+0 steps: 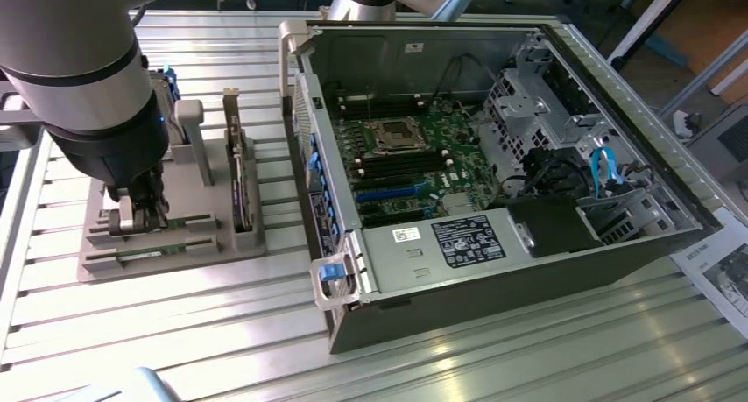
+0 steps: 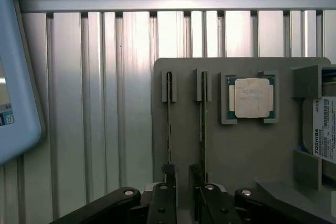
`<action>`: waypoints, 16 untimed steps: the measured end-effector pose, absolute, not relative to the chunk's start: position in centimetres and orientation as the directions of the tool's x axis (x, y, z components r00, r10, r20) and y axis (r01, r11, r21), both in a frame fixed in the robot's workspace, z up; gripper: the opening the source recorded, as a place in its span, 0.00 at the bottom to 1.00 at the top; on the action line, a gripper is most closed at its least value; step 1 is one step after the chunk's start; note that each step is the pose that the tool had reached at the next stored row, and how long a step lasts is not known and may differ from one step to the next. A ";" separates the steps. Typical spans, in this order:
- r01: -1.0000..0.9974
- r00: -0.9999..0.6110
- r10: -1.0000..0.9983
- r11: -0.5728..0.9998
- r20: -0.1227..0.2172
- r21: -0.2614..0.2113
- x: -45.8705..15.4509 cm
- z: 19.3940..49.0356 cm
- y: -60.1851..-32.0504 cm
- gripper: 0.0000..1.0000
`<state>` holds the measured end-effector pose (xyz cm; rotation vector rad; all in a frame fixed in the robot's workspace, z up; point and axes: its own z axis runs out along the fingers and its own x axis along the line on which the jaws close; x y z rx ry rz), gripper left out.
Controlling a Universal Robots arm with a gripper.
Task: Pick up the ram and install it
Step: 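Pick up the ram and move it above insertion slot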
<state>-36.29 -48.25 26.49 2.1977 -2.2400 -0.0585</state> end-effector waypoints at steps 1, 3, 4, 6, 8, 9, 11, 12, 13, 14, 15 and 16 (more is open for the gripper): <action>-0.999 -0.019 -1.000 0.019 -0.024 0.029 -36.2 26.5 -48.3 0.25; -0.999 -0.019 -1.000 0.019 -0.024 0.029 -36.1 26.5 -48.3 0.25; -0.999 -0.019 -1.000 0.019 -0.024 0.029 -36.1 26.5 -48.3 0.25; -0.999 -0.019 -1.000 0.019 -0.024 0.029 -36.1 26.5 -48.3 0.25; -0.999 -0.019 -1.000 0.019 -0.024 0.029 -36.1 26.5 -48.3 0.25; -0.999 -0.019 -1.000 0.019 -0.024 0.029 -36.1 26.5 -48.3 0.25; -0.999 -0.019 -1.000 0.019 -0.024 0.029 -36.1 26.4 -48.3 0.25; -0.999 -0.019 -1.000 0.019 -0.024 0.029 -36.1 26.3 -48.3 0.25; -0.999 -0.019 -1.000 0.019 -0.024 0.029 -36.1 26.3 -48.3 0.25; -0.999 -0.019 -1.000 0.019 -0.024 0.029 -36.1 26.2 -48.3 0.25; -0.999 -0.019 -1.000 0.019 -0.024 0.029 -36.1 26.1 -48.3 0.25; -0.999 -0.019 -1.000 0.019 -0.024 0.029 -36.1 26.1 -48.3 0.25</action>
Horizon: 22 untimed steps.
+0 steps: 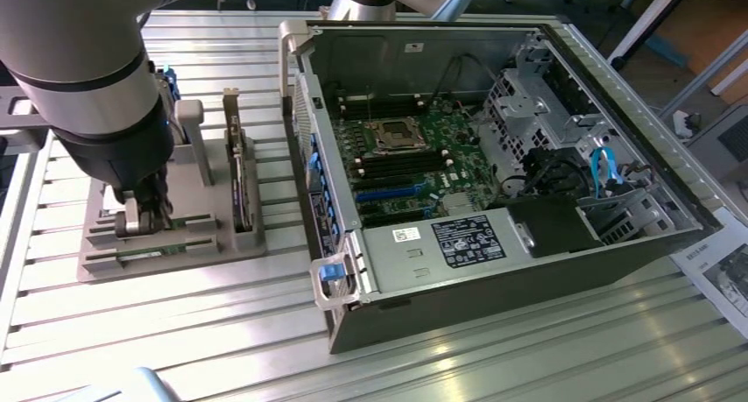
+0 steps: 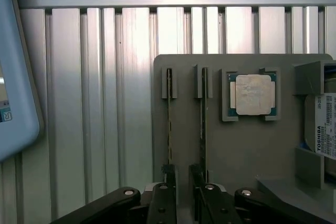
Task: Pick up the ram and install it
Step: 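Pick up the ram and move it above insertion slot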
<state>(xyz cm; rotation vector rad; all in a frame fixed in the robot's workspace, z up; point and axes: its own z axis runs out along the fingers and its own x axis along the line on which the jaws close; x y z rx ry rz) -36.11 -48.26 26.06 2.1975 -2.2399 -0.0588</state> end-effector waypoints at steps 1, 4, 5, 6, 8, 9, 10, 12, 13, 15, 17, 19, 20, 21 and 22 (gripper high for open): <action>-0.999 -0.019 -1.000 0.019 -0.024 0.029 -36.1 26.0 -48.3 0.25; -0.999 -0.019 -1.000 0.019 -0.024 0.029 -36.1 25.8 -48.3 0.25; -0.999 -0.019 -1.000 0.019 -0.024 0.029 -36.1 25.8 -48.3 0.25; -0.999 -0.019 -1.000 0.019 -0.024 0.029 -36.1 25.8 -48.3 0.25; -0.999 -0.019 -1.000 0.019 -0.024 0.029 -36.1 25.7 -48.3 0.25; -0.999 -0.019 -1.000 0.019 -0.024 0.029 -36.1 25.7 -48.3 0.25; -0.999 -0.019 -1.000 0.019 -0.024 0.029 -36.1 25.7 -48.3 0.25; -0.999 -0.019 -1.000 0.019 -0.024 0.029 -36.1 25.5 -48.3 0.25; -0.999 -0.019 -1.000 0.019 -0.024 0.029 -36.1 25.5 -48.3 0.25; -0.999 -0.019 -1.000 0.019 -0.024 0.029 -36.1 25.5 -48.3 0.25; -0.999 -0.019 -1.000 0.019 -0.024 0.029 -36.1 25.5 -48.3 0.25; -0.999 -0.019 -1.000 0.019 -0.024 0.029 -36.1 25.4 -48.3 0.25; -0.999 -0.019 -1.000 0.019 -0.024 0.029 -36.1 25.3 -48.3 0.25; -0.999 -0.019 -1.000 0.019 -0.024 0.029 -36.1 25.3 -48.3 0.25; -0.999 -0.019 -1.000 0.019 -0.024 0.029 -36.1 25.2 -48.3 0.25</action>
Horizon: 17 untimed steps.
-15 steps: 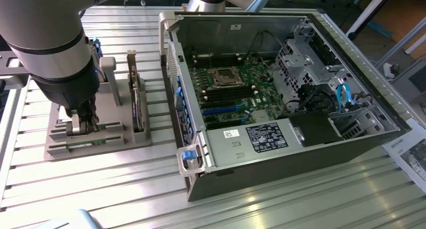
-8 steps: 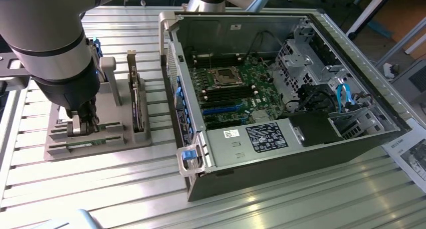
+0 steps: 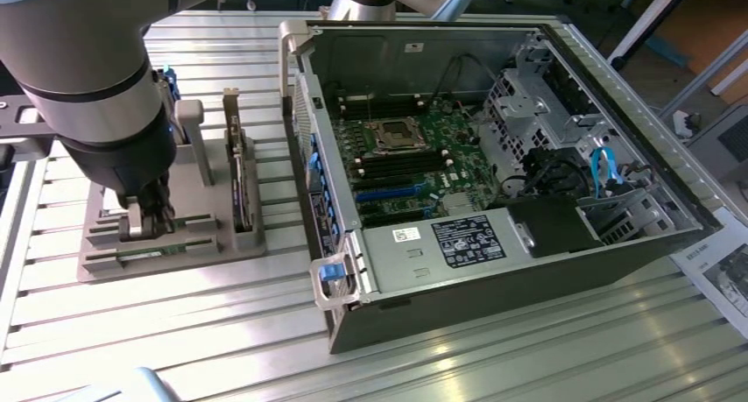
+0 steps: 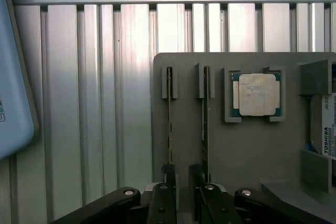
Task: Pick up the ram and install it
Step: 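Pick up the ram and move it above insertion slot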
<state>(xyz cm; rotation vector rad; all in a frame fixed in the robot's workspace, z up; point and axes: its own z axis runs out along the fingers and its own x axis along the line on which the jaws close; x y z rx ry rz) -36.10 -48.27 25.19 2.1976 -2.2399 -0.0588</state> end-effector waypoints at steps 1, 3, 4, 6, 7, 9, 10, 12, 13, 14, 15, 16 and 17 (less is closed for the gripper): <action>-0.999 -0.019 -1.000 0.019 -0.024 0.029 -36.1 25.1 -48.3 0.25; -0.999 -0.019 -1.000 0.019 -0.024 0.029 -36.1 25.1 -48.3 0.25; -0.999 -0.019 -1.000 0.019 -0.024 0.029 -36.1 25.1 -48.3 0.25; -0.999 -0.019 -1.000 0.019 -0.024 0.029 -36.1 25.1 -48.3 0.25; -0.999 -0.019 -1.000 0.019 -0.024 0.029 -36.1 25.1 -48.3 0.25; -0.999 -0.019 -1.000 0.019 -0.024 0.029 -36.1 25.1 -48.3 0.25; -0.999 -0.019 -1.000 0.019 -0.024 0.029 -36.1 25.1 -48.3 0.25; -0.999 -0.019 -1.000 0.019 -0.024 0.029 -36.1 24.9 -48.3 0.25; -0.999 -0.019 -1.000 0.019 -0.024 0.029 -36.1 24.9 -48.3 0.25; -0.999 -0.019 -1.000 0.019 -0.024 0.029 -36.1 24.9 -48.3 0.25; -0.999 -0.019 -1.000 0.019 -0.024 0.029 -36.1 24.9 -48.3 0.25; -0.999 -0.019 -1.000 0.019 -0.024 0.029 -36.1 24.9 -48.3 0.25; -0.999 -0.019 -1.000 0.019 -0.024 0.029 -36.1 24.9 -48.3 0.25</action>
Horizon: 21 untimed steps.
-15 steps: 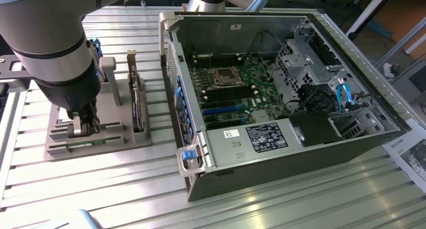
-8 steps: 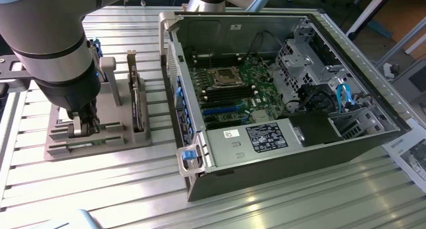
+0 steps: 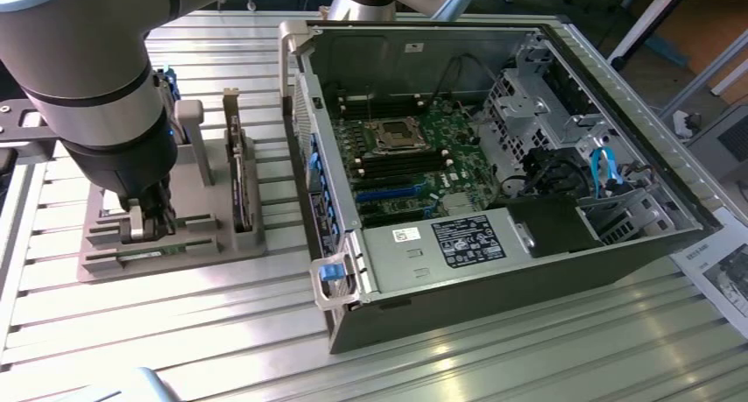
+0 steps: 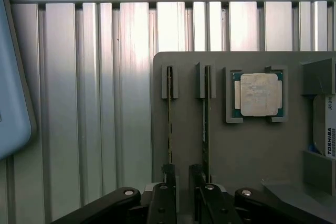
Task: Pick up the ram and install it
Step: 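Pick up the ram and move it above insertion slot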
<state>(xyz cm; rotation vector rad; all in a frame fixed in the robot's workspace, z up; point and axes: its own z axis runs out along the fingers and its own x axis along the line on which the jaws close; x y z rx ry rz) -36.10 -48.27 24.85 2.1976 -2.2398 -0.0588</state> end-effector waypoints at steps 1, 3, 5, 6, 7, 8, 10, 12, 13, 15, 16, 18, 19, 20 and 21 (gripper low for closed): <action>-0.999 -0.019 -1.000 0.019 -0.024 0.029 -36.1 24.9 -48.3 0.25; -0.999 -0.019 -1.000 0.019 -0.024 0.029 -36.1 24.8 -48.3 0.25; -0.999 -0.019 -1.000 0.019 -0.024 0.029 -36.1 24.7 -48.3 0.25; -0.999 -0.019 -1.000 0.019 -0.024 0.029 -36.1 24.7 -48.3 0.25; -0.999 -0.019 -1.000 0.019 -0.024 0.029 -36.1 24.7 -48.3 0.25; -0.999 -0.019 -1.000 0.019 -0.024 0.029 -36.1 24.7 -48.3 0.25; -0.999 -0.019 -1.000 0.019 -0.024 0.029 -36.1 24.7 -48.3 0.25; -0.999 -0.019 -1.000 0.019 -0.024 0.029 -36.1 24.7 -48.3 0.25; -0.999 -0.019 -1.000 0.019 -0.024 0.029 -36.1 24.7 -48.3 0.25; -0.999 -0.019 -1.000 0.019 -0.024 0.029 -36.1 24.7 -48.3 0.25; -0.999 -0.019 -1.000 0.019 -0.024 0.029 -36.1 24.7 -48.3 0.25; -0.999 -0.019 -1.000 0.019 -0.024 0.029 -36.1 24.6 -48.3 0.25; -0.999 -0.020 -1.000 0.019 -0.024 0.029 -36.1 24.6 -48.3 0.25; -0.999 -0.019 -1.000 0.019 -0.024 0.029 -36.1 24.6 -48.4 0.25; -0.999 -0.019 -1.000 0.019 -0.024 0.029 -36.1 24.7 -48.4 0.25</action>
